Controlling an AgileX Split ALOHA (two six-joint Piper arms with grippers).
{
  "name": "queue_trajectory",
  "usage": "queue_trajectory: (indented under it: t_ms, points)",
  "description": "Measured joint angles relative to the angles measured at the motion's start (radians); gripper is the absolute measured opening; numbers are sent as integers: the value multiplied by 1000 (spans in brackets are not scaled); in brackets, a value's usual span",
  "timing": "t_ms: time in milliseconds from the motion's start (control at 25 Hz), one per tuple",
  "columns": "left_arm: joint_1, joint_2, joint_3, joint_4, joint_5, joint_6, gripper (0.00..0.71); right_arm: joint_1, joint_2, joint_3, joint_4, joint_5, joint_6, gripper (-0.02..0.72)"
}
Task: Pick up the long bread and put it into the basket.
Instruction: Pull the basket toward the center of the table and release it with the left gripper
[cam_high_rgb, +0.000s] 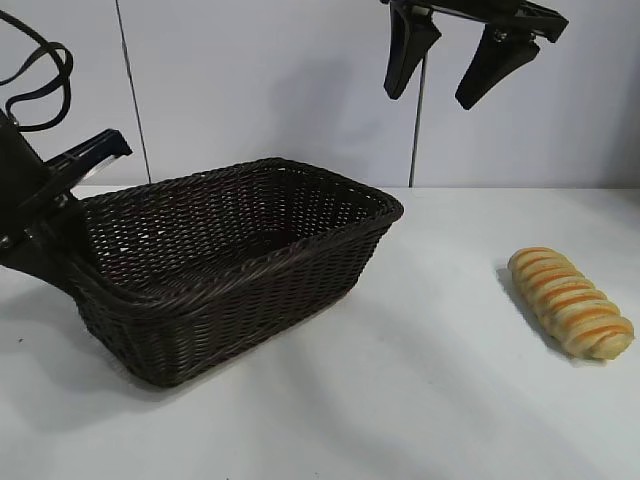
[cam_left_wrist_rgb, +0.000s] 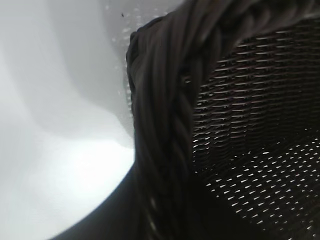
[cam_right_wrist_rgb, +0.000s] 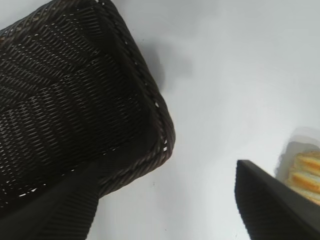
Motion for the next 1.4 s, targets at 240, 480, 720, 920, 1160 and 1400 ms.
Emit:
queue_trajectory:
  t_ms: [240, 480, 720, 920, 1160, 1400]
  points:
    - [49, 0, -13, -51, 49, 159, 98, 0, 0, 0, 0, 0, 0, 548]
    - [54, 29, -157, -39, 150, 236, 98, 0, 0, 0, 1, 0, 0, 548]
    - [54, 131, -359, 0, 286, 304, 98, 0, 0, 0, 1, 0, 0, 548]
    - [51, 232, -491, 2, 376, 418, 98, 0, 0, 0, 3, 1, 0, 548]
    - [2, 293, -561, 9, 378, 497, 98, 0, 0, 0, 13, 1, 0, 548]
    - [-20, 349, -562, 11, 381, 526, 98, 0, 0, 0, 16, 0, 0, 548]
